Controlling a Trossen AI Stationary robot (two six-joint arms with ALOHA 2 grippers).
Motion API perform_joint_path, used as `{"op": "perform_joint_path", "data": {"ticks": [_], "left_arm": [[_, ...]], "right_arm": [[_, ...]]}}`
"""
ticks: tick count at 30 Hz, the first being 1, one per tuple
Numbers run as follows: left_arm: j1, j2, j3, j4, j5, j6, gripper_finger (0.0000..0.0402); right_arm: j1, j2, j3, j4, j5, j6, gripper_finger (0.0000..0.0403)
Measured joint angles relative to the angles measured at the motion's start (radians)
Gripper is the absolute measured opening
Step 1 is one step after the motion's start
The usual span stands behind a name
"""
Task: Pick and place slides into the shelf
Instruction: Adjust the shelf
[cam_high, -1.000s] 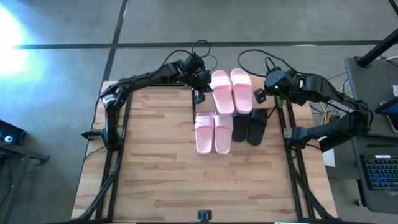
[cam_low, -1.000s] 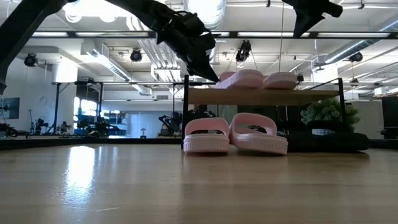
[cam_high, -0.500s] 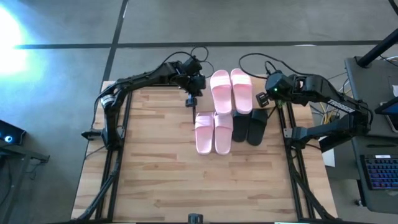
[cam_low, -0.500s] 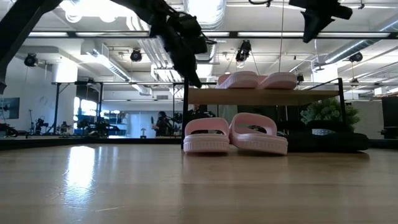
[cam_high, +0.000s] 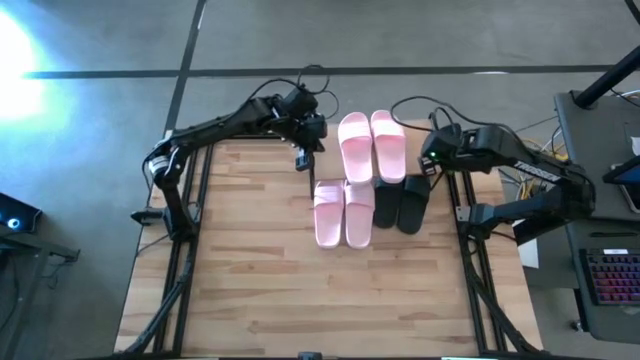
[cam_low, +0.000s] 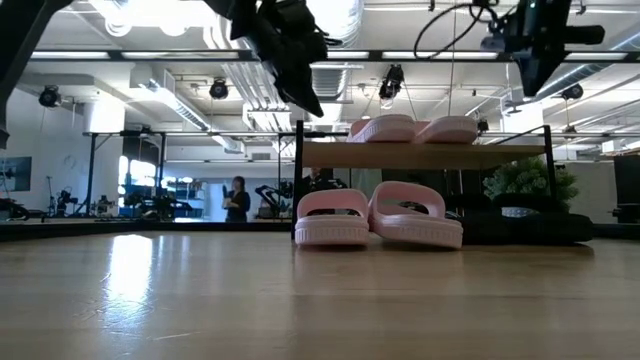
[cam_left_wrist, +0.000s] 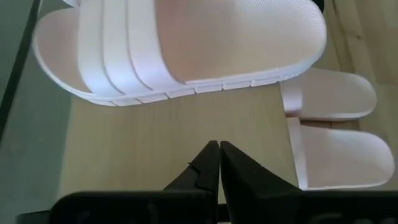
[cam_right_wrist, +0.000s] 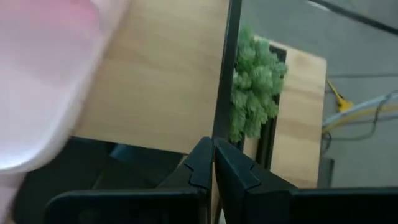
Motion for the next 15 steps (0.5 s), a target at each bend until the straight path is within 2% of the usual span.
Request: {"op": "perform_joint_path", "data": {"ticks": [15], "left_arm": [[-0.005,0.019,-0.092,0.024,0.012,-0.003,0.0]], "right_arm": [[-0.067,0.068,-0.148,0.083,-0.041,-0.077,0.0009]]}}
